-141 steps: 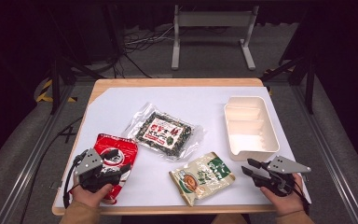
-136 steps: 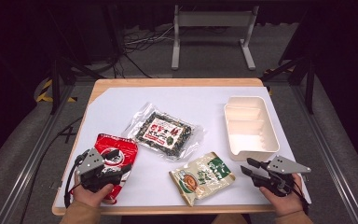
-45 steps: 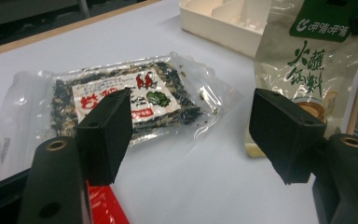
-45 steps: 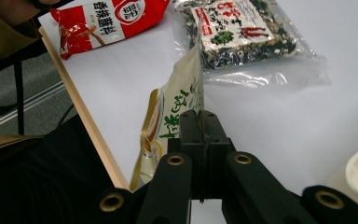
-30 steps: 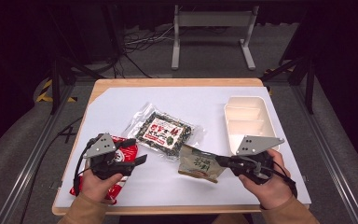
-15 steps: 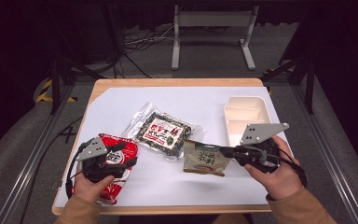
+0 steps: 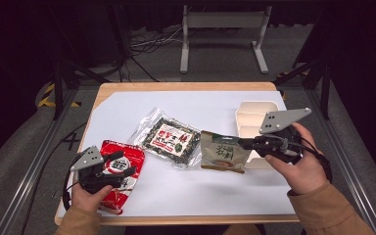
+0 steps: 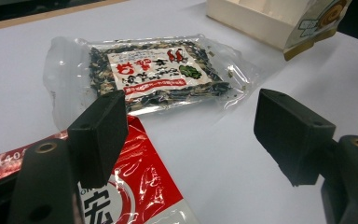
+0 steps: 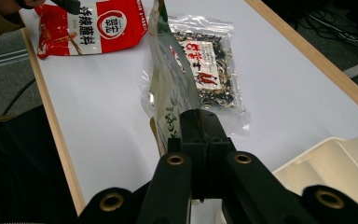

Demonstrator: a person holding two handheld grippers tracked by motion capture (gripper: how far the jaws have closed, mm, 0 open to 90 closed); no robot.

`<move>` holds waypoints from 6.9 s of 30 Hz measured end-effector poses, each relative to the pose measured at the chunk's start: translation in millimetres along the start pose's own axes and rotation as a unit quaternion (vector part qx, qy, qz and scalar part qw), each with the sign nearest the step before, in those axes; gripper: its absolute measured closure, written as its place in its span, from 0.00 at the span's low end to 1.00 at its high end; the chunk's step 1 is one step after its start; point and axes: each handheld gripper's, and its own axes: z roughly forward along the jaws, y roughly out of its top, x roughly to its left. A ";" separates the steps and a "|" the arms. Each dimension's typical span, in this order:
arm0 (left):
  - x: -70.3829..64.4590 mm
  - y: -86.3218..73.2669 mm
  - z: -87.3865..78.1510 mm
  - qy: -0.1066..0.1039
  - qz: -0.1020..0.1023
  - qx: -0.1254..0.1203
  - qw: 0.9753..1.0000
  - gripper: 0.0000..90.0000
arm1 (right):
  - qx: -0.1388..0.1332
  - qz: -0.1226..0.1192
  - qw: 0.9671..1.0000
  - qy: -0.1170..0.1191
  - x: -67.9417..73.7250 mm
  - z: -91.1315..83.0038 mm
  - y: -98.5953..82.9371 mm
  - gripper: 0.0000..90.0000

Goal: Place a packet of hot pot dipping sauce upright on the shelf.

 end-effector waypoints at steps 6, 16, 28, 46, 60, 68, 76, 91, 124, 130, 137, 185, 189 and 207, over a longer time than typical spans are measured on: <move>3.0 -2.3 -1.3 0.005 0.000 0.002 1.000 0.29 | 0.005 -0.009 1.000 -0.005 -9.5 -5.2 5.3 1.00; 6.4 -4.4 -3.7 0.015 -0.008 -0.002 1.000 0.29 | 0.004 -0.024 0.999 -0.020 -26.9 -14.5 11.5 1.00; 8.0 -6.5 -4.6 0.016 -0.017 -0.001 1.000 0.29 | 0.000 -0.041 0.998 -0.051 -46.7 -26.7 19.9 1.00; 10.4 -8.5 -4.8 0.028 -0.026 0.000 0.999 0.32 | -0.011 -0.028 0.995 -0.095 -92.9 -30.1 23.7 1.00; 12.5 -10.5 -4.5 0.040 -0.033 0.006 0.999 0.32 | -0.006 -0.028 0.991 -0.133 -132.8 -34.2 19.0 1.00; 15.2 -11.0 -3.7 0.045 -0.039 0.006 0.998 0.32 | -0.011 -0.027 0.988 -0.152 -154.9 -36.0 13.7 1.00; 15.7 -12.3 -3.3 0.046 -0.040 0.009 0.998 0.32 | -0.009 -0.032 0.987 -0.158 -172.4 -28.3 5.5 1.00; 16.3 -14.8 -3.1 0.050 -0.042 0.011 0.998 0.32 | -0.015 -0.031 0.986 -0.165 -196.1 -14.1 -12.2 1.00; 16.3 -16.8 -0.4 0.048 -0.046 0.018 0.998 0.32 | 0.001 -0.024 0.988 -0.150 -208.5 31.9 -32.1 1.00; 16.5 -17.0 -0.1 0.046 -0.046 0.019 0.998 0.32 | -0.003 -0.010 0.989 -0.147 -210.9 34.8 -38.7 1.00; 16.3 -17.0 -0.1 0.046 -0.047 0.019 0.998 0.32 | 0.002 0.009 0.989 -0.144 -212.6 39.4 -46.8 1.00; 16.4 4.6 -2.8 0.058 -0.054 0.026 0.997 0.29 | -0.085 0.075 0.970 -0.216 -172.5 2.6 -58.5 0.44; 18.1 10.6 -1.8 0.057 -0.053 0.038 0.996 0.29 | -0.100 0.072 0.971 -0.207 -155.6 -3.2 -59.0 0.44; 16.2 22.2 -8.5 0.051 -0.031 0.040 0.997 0.28 | -0.184 0.097 0.973 -0.100 -71.6 1.7 -75.1 0.40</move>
